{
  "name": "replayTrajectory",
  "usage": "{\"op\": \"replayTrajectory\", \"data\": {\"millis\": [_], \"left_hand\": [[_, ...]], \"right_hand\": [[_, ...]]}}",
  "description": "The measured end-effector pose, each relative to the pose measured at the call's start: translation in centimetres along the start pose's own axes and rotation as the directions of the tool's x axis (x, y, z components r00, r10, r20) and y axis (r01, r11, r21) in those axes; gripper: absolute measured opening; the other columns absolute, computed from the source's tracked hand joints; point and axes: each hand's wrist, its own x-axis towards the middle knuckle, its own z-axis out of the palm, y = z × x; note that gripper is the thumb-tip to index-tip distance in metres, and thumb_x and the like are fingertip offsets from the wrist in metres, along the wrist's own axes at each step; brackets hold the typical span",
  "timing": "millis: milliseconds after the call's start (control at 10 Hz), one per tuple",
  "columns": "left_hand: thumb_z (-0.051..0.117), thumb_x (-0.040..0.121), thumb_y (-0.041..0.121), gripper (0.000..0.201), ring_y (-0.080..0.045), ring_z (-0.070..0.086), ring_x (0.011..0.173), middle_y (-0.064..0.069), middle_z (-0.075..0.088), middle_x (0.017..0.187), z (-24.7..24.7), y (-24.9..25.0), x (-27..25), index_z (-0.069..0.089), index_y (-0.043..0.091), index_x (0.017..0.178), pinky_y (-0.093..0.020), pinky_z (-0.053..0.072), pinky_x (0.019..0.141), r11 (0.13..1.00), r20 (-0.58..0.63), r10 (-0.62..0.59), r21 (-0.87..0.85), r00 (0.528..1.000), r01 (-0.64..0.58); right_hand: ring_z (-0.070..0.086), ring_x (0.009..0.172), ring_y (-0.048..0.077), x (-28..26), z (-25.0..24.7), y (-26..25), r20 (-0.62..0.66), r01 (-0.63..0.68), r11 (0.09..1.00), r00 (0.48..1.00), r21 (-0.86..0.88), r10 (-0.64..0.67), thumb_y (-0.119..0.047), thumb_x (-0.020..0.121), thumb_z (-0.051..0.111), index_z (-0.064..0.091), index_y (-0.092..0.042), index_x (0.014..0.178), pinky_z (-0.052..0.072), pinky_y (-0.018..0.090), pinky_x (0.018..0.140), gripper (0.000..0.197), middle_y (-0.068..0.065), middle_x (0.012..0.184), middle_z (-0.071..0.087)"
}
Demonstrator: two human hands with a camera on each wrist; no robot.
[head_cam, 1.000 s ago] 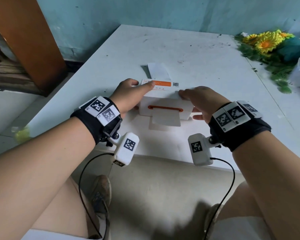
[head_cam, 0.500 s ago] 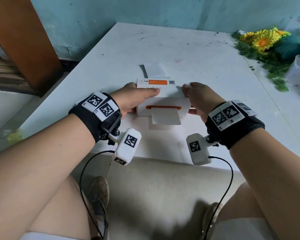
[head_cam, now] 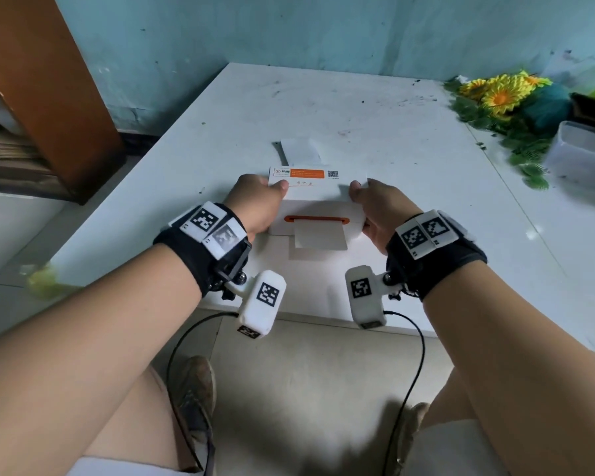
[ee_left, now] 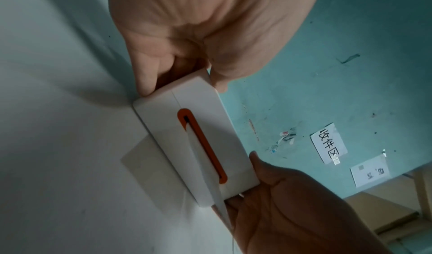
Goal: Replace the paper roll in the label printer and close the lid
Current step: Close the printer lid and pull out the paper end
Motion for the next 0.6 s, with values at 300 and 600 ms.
{"op": "replayTrajectory", "data": {"millis": [300,600], "left_hand": [[0.063,0.102,0.040,0.039,-0.037,0.074,0.114,-0.016,0.077,0.111,-1.0,0.0,-1.1,0.074,0.006,0.117,-0.051,0.062,0.096,0.992,-0.014,-0.068,-0.107,0.998,0.066],[0.073,0.076,0.048,0.041,-0.024,0.058,0.083,-0.009,0.058,0.090,-0.7,0.0,-1.0,0.067,0.013,0.096,-0.049,0.060,0.089,0.998,-0.020,-0.022,-0.065,1.000,0.021]], "right_hand": [[0.063,0.102,0.024,-0.9,-0.1,1.0,-0.015,-0.043,0.978,0.999,0.202,0.047,-0.041,0.107,0.054,0.071,-0.024,0.094,0.049,0.038,0.095,0.027,0.004,0.110,0.071],[0.045,0.107,0.018,0.6,1.0,1.6,-0.071,0.117,0.992,0.990,-0.056,-0.121,-0.057,0.094,0.051,0.057,-0.031,0.111,0.045,0.030,0.094,0.032,-0.010,0.108,0.049]]}}
